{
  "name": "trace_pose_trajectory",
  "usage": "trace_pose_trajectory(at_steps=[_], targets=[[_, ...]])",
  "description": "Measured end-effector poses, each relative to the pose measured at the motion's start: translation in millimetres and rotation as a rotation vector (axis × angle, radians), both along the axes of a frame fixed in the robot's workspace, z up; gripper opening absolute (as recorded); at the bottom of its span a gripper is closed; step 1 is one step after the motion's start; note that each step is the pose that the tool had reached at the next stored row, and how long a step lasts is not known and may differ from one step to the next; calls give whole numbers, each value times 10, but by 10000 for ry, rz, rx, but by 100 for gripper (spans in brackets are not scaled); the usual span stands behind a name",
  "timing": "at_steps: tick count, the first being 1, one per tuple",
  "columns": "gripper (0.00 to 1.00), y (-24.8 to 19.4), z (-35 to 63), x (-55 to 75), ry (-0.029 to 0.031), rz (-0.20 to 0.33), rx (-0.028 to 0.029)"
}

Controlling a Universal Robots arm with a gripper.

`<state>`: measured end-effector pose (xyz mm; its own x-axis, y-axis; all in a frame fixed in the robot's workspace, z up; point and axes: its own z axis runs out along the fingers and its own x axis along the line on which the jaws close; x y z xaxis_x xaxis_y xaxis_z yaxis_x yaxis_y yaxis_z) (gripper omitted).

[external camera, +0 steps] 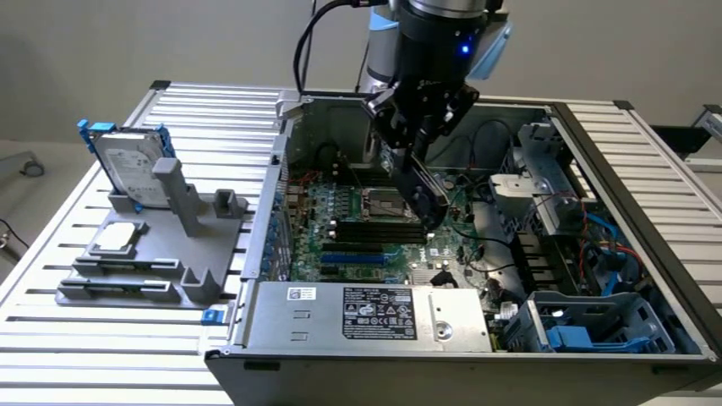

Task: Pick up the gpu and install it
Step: 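Insert the gpu into the slot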

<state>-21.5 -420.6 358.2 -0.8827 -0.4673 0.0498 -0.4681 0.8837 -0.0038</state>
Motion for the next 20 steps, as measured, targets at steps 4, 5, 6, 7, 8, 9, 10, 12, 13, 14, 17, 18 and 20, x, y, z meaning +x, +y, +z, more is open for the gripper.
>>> trace_pose_trajectory(at_steps=[4,5,6,7,8,9,10,12,13,14,17,18,20], targets=[[26,0,-6,-1,-1,710,92],[26,0,-8,-1,-2,878,126],[26,0,-9,0,-2,1052,164],[26,0,-10,0,-3,1217,201],[26,0,-12,0,-3,1380,239],[26,0,-13,0,-4,1544,276],[26,0,-15,0,-5,1709,313],[26,0,-18,0,-6,2035,390],[26,0,-19,0,-7,2195,431],[26,0,-21,0,-8,2361,475],[26,0,-25,0,-11,2848,597],[26,0,-27,0,-12,3010,636],[26,0,-30,0,-13,3354,714]])
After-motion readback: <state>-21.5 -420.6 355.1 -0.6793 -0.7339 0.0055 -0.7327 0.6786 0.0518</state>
